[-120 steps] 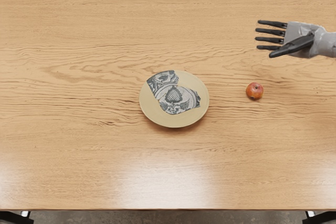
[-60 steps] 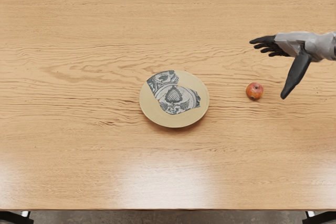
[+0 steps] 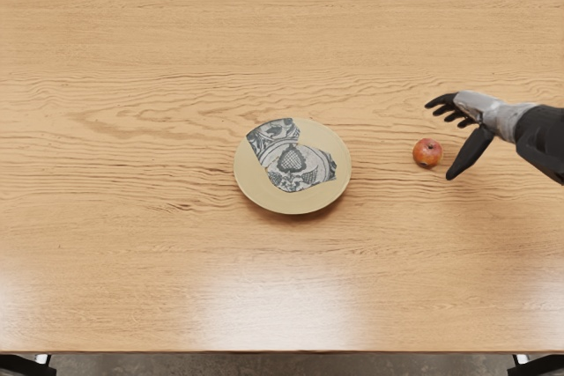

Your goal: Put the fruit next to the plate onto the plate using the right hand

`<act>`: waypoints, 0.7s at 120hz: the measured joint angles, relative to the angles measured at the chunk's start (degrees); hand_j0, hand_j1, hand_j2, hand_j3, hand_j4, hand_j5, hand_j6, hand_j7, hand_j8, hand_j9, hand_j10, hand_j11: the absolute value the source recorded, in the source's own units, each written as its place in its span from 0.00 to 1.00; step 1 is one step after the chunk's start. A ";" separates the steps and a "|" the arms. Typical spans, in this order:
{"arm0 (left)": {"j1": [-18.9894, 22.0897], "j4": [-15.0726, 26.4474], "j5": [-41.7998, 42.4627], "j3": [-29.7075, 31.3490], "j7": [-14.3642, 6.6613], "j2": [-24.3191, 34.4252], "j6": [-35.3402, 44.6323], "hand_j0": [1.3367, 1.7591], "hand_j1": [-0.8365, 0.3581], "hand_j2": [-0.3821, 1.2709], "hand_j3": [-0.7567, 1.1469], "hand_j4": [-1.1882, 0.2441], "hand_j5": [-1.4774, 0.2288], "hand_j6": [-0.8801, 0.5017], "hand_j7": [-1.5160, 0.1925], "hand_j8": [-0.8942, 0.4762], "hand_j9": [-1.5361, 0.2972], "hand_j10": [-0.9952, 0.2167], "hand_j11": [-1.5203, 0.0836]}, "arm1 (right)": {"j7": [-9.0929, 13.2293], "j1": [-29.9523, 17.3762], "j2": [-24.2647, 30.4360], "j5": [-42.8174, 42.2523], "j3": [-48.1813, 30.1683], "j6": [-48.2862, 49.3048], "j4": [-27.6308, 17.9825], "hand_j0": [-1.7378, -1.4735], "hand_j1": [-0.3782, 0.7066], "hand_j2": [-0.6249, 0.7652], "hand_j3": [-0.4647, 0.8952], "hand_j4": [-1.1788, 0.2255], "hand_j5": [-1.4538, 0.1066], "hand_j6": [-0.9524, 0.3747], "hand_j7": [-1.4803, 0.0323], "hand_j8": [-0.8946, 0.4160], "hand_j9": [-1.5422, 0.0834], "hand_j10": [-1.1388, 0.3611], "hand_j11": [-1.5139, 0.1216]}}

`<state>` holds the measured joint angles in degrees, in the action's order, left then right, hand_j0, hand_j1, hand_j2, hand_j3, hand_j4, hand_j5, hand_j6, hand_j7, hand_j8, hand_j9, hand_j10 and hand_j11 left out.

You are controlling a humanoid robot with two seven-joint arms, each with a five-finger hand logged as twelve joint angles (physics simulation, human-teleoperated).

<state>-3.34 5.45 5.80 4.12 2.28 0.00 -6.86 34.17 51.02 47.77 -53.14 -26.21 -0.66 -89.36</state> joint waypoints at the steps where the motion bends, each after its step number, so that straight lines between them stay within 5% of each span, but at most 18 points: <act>1: 0.00 0.00 0.00 0.00 0.00 0.00 0.00 0.76 0.76 0.26 0.40 0.67 0.69 0.47 0.71 0.48 0.67 0.63 0.76 | 0.06 0.01 -0.17 -0.14 0.06 -0.15 0.00 0.30 0.26 0.42 0.34 0.68 0.75 0.55 0.80 0.52 0.78 0.61 0.76; 84: 0.00 0.00 0.00 0.00 0.00 0.00 0.00 0.76 0.76 0.26 0.40 0.67 0.69 0.47 0.71 0.48 0.67 0.63 0.76 | 0.83 -0.20 -9.17 -12.91 8.50 -11.06 5.77 0.30 0.37 0.41 0.34 0.62 0.67 0.48 0.71 0.44 0.70 0.55 0.68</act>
<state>-3.34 5.45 5.80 4.12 2.29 0.00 -6.86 35.00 50.82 38.60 -66.05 -17.71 -11.72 -83.58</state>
